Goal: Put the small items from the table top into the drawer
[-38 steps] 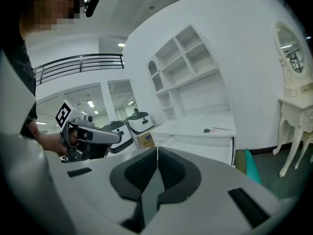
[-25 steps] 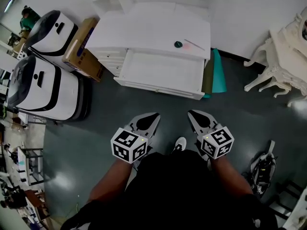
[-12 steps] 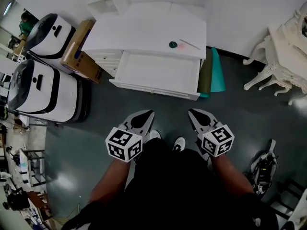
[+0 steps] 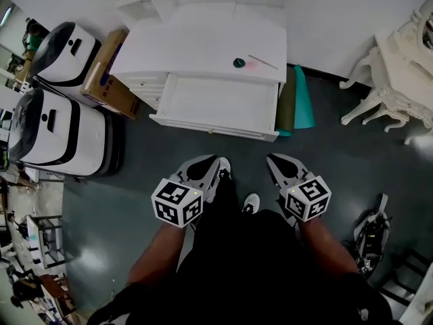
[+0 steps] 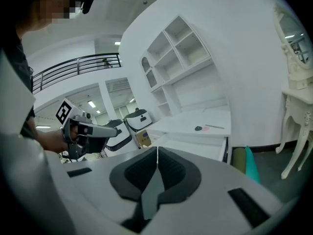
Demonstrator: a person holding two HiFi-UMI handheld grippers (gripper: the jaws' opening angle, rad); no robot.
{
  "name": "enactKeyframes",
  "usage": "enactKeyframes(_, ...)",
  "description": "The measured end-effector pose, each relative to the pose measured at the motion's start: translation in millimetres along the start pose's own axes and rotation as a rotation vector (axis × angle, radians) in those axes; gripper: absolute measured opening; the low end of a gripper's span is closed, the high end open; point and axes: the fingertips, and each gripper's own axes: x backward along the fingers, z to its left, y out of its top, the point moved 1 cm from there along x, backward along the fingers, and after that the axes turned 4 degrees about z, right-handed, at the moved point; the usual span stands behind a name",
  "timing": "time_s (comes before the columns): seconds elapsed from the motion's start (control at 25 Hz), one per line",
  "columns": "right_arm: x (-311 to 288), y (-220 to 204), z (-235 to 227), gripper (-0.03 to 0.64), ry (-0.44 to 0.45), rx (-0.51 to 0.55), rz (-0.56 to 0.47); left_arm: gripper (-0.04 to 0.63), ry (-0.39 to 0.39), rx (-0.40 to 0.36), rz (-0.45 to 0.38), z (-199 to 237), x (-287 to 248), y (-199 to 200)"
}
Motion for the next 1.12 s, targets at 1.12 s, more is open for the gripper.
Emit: enactKeyframes(1.12,-37.5,22.4,-21.3,0.026,-0.048,-0.020,0.012,0.003,-0.073,-0.017,0.020,31.5,-41.5,29.1)
